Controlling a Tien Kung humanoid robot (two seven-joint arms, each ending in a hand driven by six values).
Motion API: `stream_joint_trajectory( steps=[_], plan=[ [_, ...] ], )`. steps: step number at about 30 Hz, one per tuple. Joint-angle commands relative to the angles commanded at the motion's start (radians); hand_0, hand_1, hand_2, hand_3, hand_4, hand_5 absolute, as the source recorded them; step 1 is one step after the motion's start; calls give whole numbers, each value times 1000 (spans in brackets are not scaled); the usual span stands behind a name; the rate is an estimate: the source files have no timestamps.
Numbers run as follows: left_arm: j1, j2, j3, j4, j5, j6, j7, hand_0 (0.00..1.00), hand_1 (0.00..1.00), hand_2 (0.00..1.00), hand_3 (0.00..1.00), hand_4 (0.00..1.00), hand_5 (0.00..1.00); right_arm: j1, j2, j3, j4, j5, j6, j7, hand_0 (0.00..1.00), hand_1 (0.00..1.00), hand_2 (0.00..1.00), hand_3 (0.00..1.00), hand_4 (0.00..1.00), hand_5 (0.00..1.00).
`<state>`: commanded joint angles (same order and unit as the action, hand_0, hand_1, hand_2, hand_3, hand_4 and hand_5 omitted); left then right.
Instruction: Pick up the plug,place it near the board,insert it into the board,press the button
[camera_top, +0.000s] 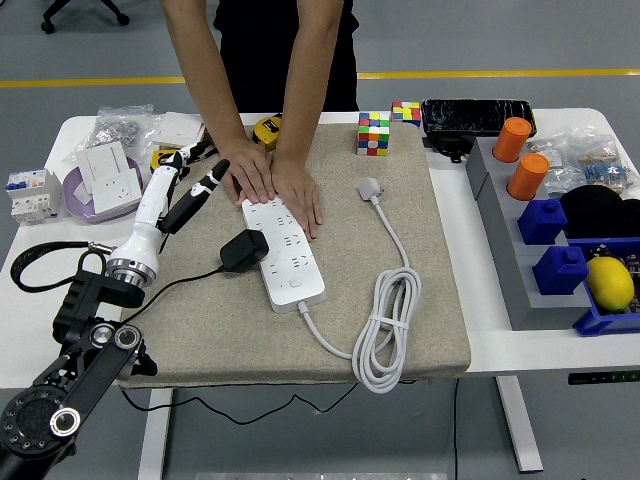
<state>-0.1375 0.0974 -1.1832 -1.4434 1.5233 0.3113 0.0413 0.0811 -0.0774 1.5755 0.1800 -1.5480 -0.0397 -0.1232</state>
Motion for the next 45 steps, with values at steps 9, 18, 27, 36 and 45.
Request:
stream_joint_trajectory(
  steps=[9, 18, 27, 36, 45],
  plan=[
    [109, 19, 26, -78, 78, -156, 123, 998, 998, 998, 993, 998, 998, 2, 0, -6, 0, 5, 0, 2, 831, 722, 719, 762, 998, 987],
    [123, 36, 54, -86, 146, -176, 127, 998, 998, 998, 992, 998, 998, -1, -2, -2, 0, -3, 0, 0, 831, 722, 719, 762, 998, 985],
    [105, 44, 115, -79, 181, -193, 135, 998, 998, 998, 984, 998, 998, -3, -1, -8, 0, -1, 0, 0, 831, 722, 719, 762, 998, 983],
    [58, 40, 157, -57, 207, -194, 130, 998, 998, 998, 974, 998, 998, -2, -3, -12, 0, 1, 0, 0, 831, 722, 719, 762, 998, 981],
    [20, 48, 179, -71, 271, -197, 143, 998, 998, 998, 972, 998, 998, 0, -4, -8, 0, 0, -1, -1, 831, 723, 719, 762, 998, 982]
  ],
)
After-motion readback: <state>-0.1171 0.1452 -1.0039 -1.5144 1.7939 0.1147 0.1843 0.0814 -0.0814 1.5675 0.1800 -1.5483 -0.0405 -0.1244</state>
